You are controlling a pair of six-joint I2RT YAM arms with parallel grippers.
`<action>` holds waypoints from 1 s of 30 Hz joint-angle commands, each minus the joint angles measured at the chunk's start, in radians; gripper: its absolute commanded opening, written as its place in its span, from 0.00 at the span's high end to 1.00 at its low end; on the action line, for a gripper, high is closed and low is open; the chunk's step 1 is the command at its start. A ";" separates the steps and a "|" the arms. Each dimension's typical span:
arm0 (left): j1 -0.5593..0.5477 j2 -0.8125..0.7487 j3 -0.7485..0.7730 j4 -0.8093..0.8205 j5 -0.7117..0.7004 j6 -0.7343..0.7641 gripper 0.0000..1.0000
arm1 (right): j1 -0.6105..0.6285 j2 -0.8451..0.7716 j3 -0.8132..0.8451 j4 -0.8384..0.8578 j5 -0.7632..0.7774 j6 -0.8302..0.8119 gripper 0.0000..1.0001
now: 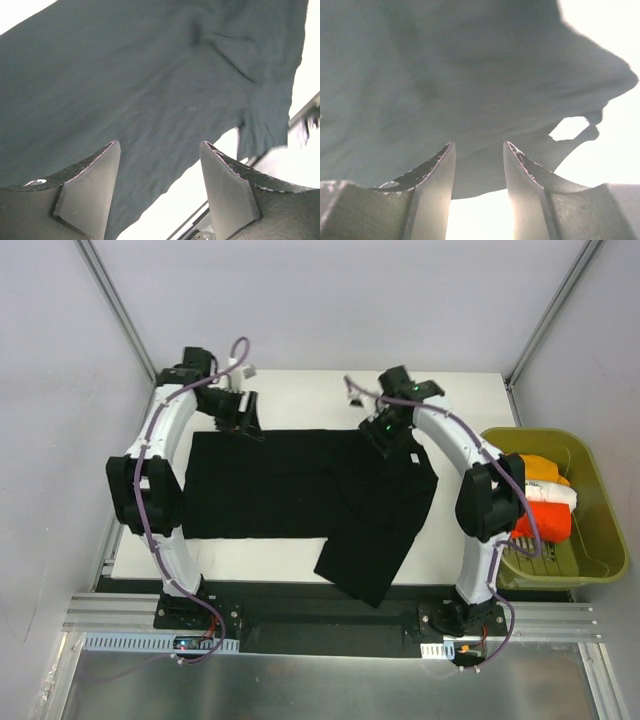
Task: Roll the t-shirts
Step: Fold the T-shirt at the center of the board.
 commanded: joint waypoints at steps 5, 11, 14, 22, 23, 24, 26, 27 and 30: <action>-0.295 0.121 0.174 -0.001 0.138 0.043 0.34 | -0.246 0.249 0.294 0.086 0.035 0.081 0.57; -0.424 0.352 0.396 0.002 0.114 -0.043 0.37 | -0.303 0.394 0.432 0.114 0.012 0.095 0.70; -0.452 0.408 0.438 0.023 0.085 -0.077 0.36 | -0.309 0.442 0.467 0.131 0.034 0.101 0.69; -0.501 0.514 0.476 0.057 0.042 -0.092 0.37 | -0.401 0.508 0.504 0.143 -0.024 0.317 0.62; -0.501 0.526 0.496 0.058 0.004 -0.091 0.37 | -0.419 0.514 0.501 0.143 -0.043 0.336 0.62; -0.501 0.529 0.506 0.060 -0.015 -0.088 0.37 | -0.428 0.517 0.498 0.144 -0.061 0.349 0.61; -0.492 0.525 0.518 0.061 -0.055 -0.075 0.37 | -0.454 0.528 0.497 0.144 -0.124 0.394 0.61; -0.487 0.520 0.518 0.061 -0.072 -0.066 0.37 | -0.462 0.543 0.500 0.144 -0.145 0.409 0.62; -0.449 0.503 0.510 0.063 -0.147 -0.065 0.37 | -0.464 0.575 0.521 0.143 -0.237 0.425 0.69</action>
